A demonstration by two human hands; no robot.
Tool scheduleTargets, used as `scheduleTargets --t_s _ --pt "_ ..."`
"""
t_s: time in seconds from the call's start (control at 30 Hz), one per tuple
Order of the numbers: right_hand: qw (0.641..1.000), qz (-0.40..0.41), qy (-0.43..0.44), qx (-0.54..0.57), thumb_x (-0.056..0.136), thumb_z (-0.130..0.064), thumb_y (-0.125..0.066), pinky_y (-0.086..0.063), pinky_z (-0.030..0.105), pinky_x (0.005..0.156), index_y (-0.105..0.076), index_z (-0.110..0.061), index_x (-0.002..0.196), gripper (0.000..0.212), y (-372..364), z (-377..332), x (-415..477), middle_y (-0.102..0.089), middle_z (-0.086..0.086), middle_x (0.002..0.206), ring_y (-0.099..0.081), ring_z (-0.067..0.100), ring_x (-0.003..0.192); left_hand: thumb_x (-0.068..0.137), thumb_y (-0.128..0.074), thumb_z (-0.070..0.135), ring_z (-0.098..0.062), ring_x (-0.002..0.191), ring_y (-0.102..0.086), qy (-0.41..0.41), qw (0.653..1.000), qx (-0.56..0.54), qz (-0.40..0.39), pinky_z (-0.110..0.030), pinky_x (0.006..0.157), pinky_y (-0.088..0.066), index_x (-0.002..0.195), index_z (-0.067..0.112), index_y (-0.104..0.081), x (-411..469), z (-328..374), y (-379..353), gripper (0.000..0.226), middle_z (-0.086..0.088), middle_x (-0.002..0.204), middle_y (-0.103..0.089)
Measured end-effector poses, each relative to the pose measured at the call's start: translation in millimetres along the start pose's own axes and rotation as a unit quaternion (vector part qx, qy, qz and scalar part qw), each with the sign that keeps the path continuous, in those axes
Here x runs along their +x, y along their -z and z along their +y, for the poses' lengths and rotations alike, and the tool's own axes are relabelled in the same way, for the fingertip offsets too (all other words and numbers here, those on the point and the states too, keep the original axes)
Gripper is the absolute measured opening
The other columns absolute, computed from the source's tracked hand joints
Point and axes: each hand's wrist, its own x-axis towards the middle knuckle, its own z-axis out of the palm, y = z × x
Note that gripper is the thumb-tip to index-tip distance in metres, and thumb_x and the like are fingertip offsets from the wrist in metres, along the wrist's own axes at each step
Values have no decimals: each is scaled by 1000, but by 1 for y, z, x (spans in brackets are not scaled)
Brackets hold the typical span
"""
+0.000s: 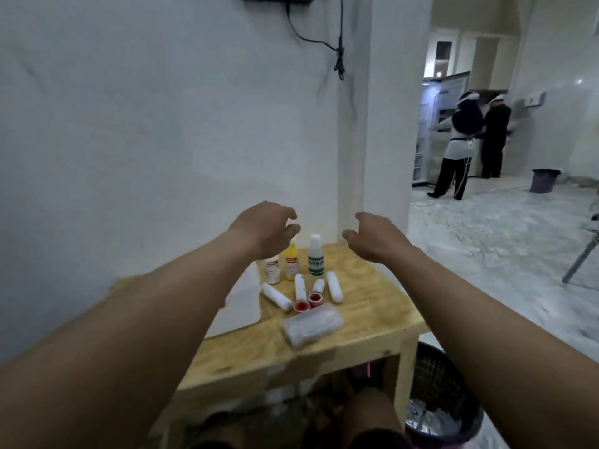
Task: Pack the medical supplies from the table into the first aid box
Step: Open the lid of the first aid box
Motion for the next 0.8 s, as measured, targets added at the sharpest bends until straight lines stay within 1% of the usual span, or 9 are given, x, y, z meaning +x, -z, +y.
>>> scheduleTargets --t_s 0.17,0.3,0.4,0.43,0.5,0.6,0.73,0.8 --pt "997 -25 77 13 99 -36 -47 -43 42 100 -43 -9 145 53 -26 -76 -16 -49 13 146 -49 31 130 103 -42 45 -23 129 -52 86 996 -4 13 -38 101 -43 138 24 -57 -66 -61 6 44 -2 138 -60" --pt "987 -58 149 13 100 -33 -45 -40 41 105 -43 -10 146 51 -54 -123 -26 -48 13 148 -46 30 134 102 -42 46 -24 126 -56 156 987 -5 32 -39 99 -46 136 23 -60 -110 -89 -4 45 -1 135 -63" --pt "976 -94 194 12 102 -31 -42 -36 40 110 -39 -11 150 52 -75 -146 -30 -45 13 152 -41 30 139 103 -35 46 -26 123 -57 198 980 -13 36 -40 98 -47 135 20 -61 -134 -102 -24 48 -3 134 -64" --pt "973 -104 208 8 103 -31 -41 -34 39 112 -38 -11 151 52 -82 -152 -31 -43 13 153 -39 29 141 104 -33 46 -26 126 -55 206 978 -18 28 -41 100 -46 137 20 -59 -140 -105 -31 49 -5 137 -62" --pt "966 -117 229 -7 104 -30 -39 -33 38 112 -40 -13 151 50 -93 -158 -32 -43 12 153 -38 28 142 106 -31 44 -27 137 -44 211 977 -26 18 -42 109 -39 147 20 -49 -147 -111 -43 51 -6 147 -53" --pt "961 -129 245 -21 106 -29 -36 -35 39 109 -42 -15 151 48 -104 -162 -34 -45 11 151 -40 27 139 106 -31 44 -26 149 -29 206 977 -47 34 -41 118 -28 154 21 -39 -148 -118 -52 54 -5 159 -38" --pt "964 -101 246 -6 105 -33 -35 -36 42 109 -46 -17 148 47 -116 -161 -33 -50 14 145 -41 29 138 106 -33 44 -26 150 -26 197 978 -47 55 -44 119 -25 154 22 -39 -146 -130 -60 53 -5 160 -38" --pt "964 -99 245 -6 104 -34 -36 -37 44 108 -48 -16 146 47 -120 -161 -34 -50 16 144 -42 31 136 104 -36 47 -27 150 -26 221 972 -39 75 -47 120 -25 152 24 -43 -148 -130 -67 53 -6 159 -39"
